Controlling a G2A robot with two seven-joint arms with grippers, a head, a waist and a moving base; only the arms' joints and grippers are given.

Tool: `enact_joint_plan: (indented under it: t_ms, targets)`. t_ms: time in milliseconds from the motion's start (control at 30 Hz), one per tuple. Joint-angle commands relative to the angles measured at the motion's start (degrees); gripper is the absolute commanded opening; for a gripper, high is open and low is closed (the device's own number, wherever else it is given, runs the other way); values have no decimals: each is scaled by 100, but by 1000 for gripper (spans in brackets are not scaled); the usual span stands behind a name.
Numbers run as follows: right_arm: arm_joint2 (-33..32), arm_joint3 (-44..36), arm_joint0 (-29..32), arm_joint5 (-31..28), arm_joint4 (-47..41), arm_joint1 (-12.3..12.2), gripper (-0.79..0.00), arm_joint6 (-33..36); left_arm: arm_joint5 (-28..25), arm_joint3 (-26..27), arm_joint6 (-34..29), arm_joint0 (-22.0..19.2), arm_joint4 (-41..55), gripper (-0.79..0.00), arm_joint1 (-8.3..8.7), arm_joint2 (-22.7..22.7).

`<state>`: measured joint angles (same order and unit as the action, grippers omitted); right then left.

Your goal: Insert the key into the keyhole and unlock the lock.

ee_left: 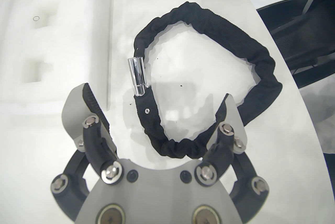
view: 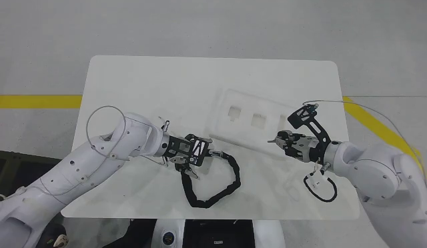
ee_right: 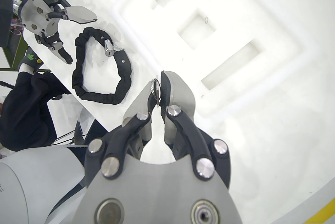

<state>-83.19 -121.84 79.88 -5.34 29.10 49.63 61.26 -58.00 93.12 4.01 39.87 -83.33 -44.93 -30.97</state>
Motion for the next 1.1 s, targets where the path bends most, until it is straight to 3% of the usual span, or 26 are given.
enact_joint_plan:
  t_ms: [0, 400, 633, 1067]
  targets:
    - [0, 0, 0, 0, 0, 0, -785, 0, 0, 0, 0, 0, 0, 0, 0, 0]
    - [0, 0, 0, 0, 0, 0, -785, 0, 0, 129, -186, 109, -54, 0, -45, 70]
    - [0, 0, 0, 0, 0, 0, -785, 0, 23, 129, -481, 61, -45, 0, -238, 226]
    - [0, 0, 0, 0, 0, 0, -785, 0, 0, -376, -736, -222, 210, 0, -601, 434]
